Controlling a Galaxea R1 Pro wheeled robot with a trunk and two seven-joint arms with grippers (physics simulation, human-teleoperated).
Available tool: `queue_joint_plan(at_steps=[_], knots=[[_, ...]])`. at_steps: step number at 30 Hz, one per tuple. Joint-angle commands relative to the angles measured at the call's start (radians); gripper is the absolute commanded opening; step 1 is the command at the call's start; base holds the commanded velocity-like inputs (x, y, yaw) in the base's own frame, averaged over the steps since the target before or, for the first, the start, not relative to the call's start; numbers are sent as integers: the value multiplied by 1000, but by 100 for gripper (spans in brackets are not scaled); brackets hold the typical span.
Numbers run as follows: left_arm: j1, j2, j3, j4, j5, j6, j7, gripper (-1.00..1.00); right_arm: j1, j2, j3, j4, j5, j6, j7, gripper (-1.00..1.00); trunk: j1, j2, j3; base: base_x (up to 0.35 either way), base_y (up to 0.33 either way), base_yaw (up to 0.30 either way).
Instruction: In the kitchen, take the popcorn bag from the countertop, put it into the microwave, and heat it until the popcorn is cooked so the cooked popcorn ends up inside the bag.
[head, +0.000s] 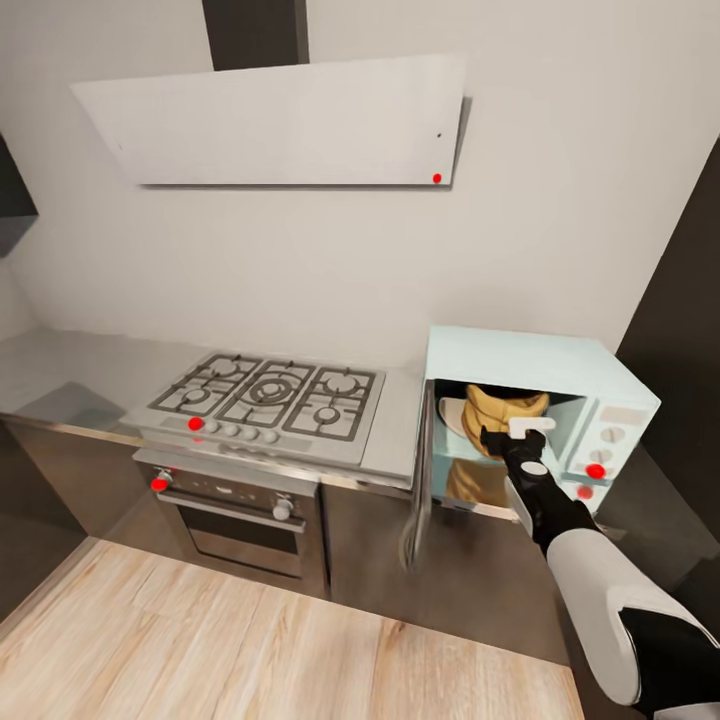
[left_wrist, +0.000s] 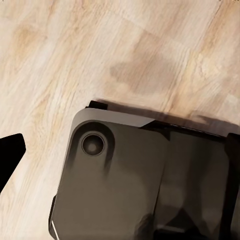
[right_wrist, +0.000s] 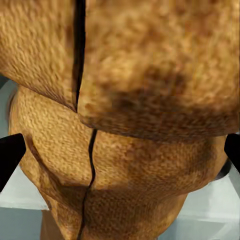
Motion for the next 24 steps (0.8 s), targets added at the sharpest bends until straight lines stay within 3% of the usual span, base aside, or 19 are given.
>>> queue_joint_plan(at_steps=[1,24], knots=[[-1,0,2,1,2,-3,1,100,-2,1,-4,2,10,-6,-1,100,1,-2,-2,250,0,0],[-1,0,0,1,1,-3,1,100,-3,-13,-4,2,9,-9,-1,100,1,-2,-2,83,0,0]])
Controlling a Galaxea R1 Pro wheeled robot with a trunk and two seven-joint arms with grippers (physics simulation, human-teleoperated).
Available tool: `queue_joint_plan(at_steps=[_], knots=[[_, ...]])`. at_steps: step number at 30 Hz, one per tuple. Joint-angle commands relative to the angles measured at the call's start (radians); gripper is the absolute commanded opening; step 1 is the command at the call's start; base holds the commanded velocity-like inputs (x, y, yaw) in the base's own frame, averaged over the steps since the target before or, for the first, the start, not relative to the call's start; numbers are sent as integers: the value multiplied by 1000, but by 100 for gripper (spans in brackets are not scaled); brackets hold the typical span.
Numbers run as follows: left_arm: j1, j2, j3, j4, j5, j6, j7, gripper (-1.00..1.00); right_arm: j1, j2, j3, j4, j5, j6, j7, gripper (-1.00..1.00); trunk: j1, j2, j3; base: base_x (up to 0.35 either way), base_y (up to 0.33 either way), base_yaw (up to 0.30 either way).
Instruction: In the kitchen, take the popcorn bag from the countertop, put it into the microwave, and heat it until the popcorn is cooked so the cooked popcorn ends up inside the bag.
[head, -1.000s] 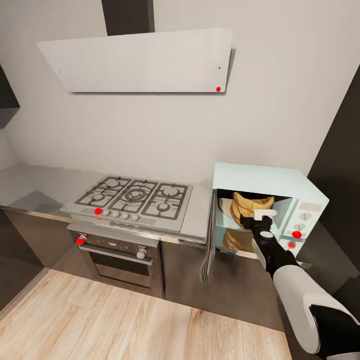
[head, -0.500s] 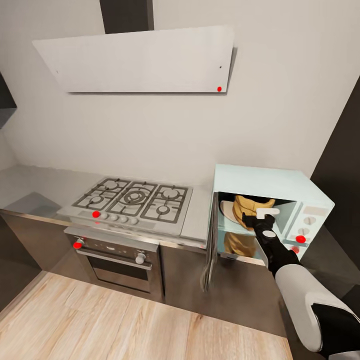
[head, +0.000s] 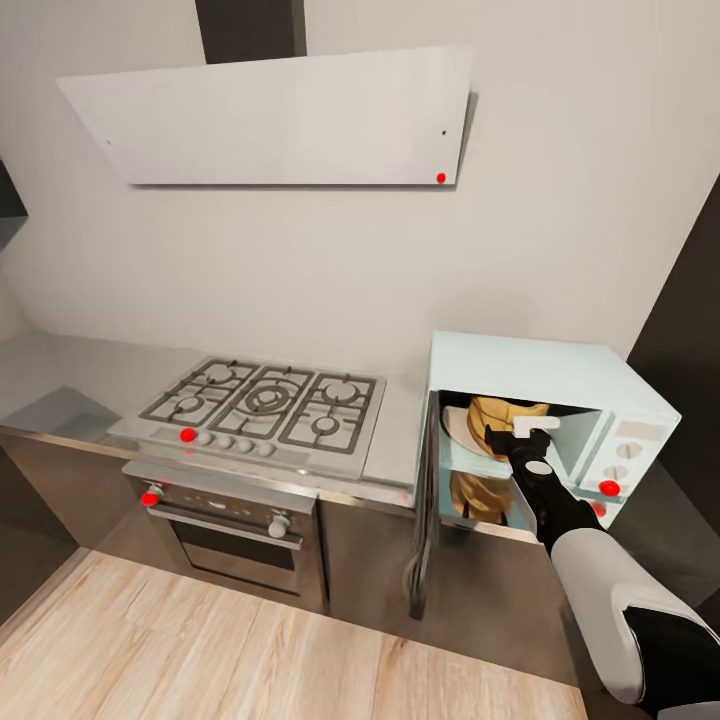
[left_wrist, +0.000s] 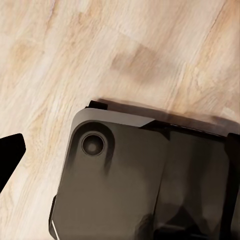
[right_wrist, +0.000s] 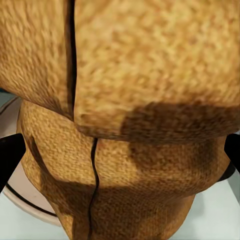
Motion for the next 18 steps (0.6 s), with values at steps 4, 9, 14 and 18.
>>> queue_joint_plan(at_steps=[4,9,14,18], knots=[[-1,0,2,1,3,-3,1,100,-1,1,-4,1,10,-3,-1,100,1,-2,-2,8,1,0],[-2,0,2,1,2,-3,1,100,-1,1,-4,1,10,-3,-1,100,1,-2,-2,191,84,0],[-2,0,2,1,2,-3,1,100,-1,1,-4,1,10,-3,-1,100,1,-2,-2,30,14,0],[-2,0,2,1,2,-3,1,100,-1,1,-4,1,11,-3,-1,100,1,-2,-2,5,1,0]])
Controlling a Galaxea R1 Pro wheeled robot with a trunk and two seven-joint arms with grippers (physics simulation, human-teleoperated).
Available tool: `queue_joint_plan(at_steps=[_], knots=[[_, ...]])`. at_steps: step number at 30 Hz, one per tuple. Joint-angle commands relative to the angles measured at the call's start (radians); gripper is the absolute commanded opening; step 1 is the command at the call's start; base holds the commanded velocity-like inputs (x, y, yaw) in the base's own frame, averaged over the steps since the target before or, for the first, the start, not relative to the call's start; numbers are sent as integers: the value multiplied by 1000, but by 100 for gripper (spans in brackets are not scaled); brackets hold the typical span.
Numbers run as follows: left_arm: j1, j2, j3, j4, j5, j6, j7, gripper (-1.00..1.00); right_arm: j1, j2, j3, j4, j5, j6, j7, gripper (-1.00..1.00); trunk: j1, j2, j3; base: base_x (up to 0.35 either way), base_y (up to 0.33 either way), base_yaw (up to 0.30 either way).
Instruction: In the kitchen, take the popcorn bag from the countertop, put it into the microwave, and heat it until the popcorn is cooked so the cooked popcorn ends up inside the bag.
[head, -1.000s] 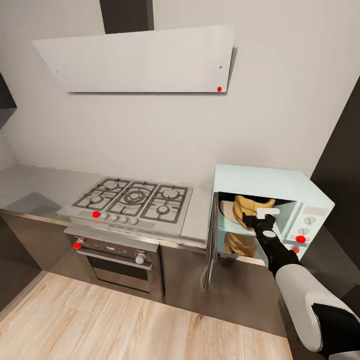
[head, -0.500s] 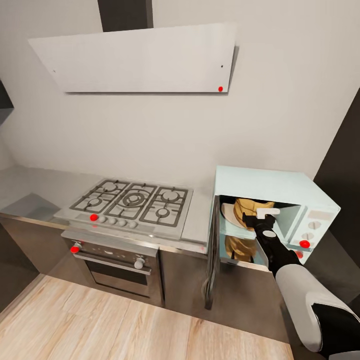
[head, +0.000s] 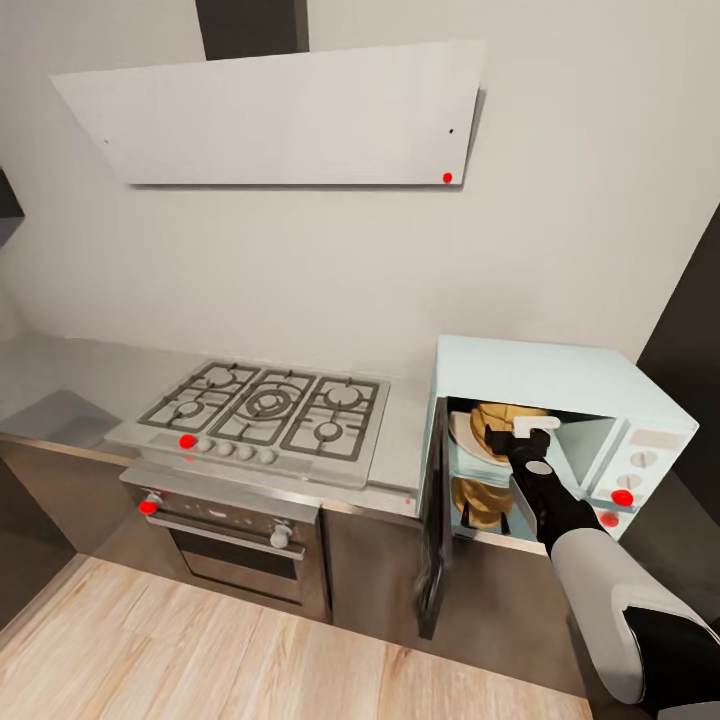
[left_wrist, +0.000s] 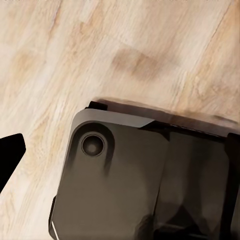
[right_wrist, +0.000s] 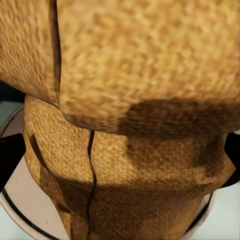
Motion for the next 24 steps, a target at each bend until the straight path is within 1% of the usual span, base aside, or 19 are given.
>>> queue_joint_plan(at_steps=[1,5,11,15,24], knots=[[-1,0,2,1,2,-3,1,100,-1,1,-4,1,10,-3,-1,100,1,-2,-2,128,19,0],[-1,0,2,1,2,-3,1,100,-1,0,-4,1,11,-3,-1,100,1,-2,-2,178,40,0],[-1,0,2,1,2,-3,1,100,-1,-1,-4,1,11,-3,-1,100,1,-2,-2,3,4,0],[-1,0,2,1,2,-3,1,100,-1,-1,-4,1,11,-3,-1,100,1,-2,-2,-257,0,0],[-1,-1,2,1,2,-3,1,100,-1,-7,-4,1,11,-3,-1,100,1,-2,-2,-338,0,0]])
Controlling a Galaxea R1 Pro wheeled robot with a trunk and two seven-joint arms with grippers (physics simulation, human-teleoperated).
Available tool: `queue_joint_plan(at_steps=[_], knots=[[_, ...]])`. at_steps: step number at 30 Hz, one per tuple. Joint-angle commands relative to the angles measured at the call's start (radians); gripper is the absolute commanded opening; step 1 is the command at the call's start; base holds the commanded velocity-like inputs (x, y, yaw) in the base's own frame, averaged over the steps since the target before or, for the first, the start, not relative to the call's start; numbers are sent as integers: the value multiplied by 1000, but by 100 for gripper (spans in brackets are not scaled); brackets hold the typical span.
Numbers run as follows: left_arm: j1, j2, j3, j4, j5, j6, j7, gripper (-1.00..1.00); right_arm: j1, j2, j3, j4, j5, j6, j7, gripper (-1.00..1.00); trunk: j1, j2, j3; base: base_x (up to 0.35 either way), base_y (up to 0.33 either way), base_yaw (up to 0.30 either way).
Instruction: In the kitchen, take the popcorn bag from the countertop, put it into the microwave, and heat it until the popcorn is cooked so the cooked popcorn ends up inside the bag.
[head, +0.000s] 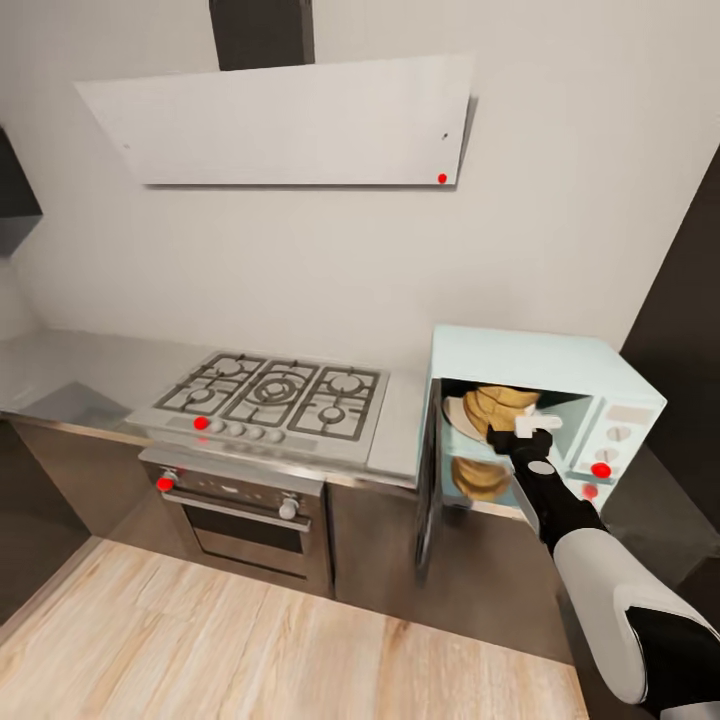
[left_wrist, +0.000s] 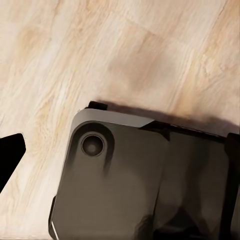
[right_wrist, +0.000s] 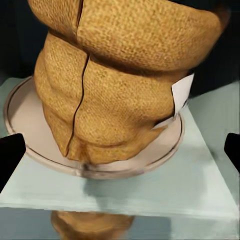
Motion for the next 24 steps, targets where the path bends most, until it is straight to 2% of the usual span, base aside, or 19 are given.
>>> queue_joint_plan(at_steps=[1,12,14,15,16,18,19,21,22,24], knots=[[-1,0,2,0,2,-3,1,100,-1,1,-4,1,10,-3,-1,100,0,-2,-2,-341,0,0],[-1,-1,2,0,3,-3,1,100,1,2,-3,2,11,-5,-1,100,0,-2,-2,-342,0,0],[-1,-1,2,0,3,-3,1,100,14,3,1,-36,10,-16,5,100,0,-2,-2,-342,0,0],[-1,-1,2,0,4,-3,1,100,37,6,3,-94,10,-20,10,100,0,-2,-2,-342,0,0],[-1,-1,2,0,4,-3,1,100,72,9,4,-156,10,-18,12,100,0,-2,-2,-342,0,0],[-1,-2,1,0,1,-3,1,100,218,19,8,-412,9,36,15,100,0,-2,-2,-271,0,0],[-2,-4,-2,0,-1,-3,3,100,324,30,13,-589,10,111,17,100,0,-2,-2,-114,0,0],[-15,-13,-5,-5,0,-3,8,100,471,44,41,-795,11,205,30,100,0,-2,-2,-55,0,0],[-23,-16,-6,-10,-3,-3,8,100,536,47,62,-863,11,229,36,100,0,-2,-2,-19,0,0],[-68,-26,-8,-63,-6,-3,8,100,671,50,79,-942,9,242,40,100,0,-2,-2,-7,0,0]])
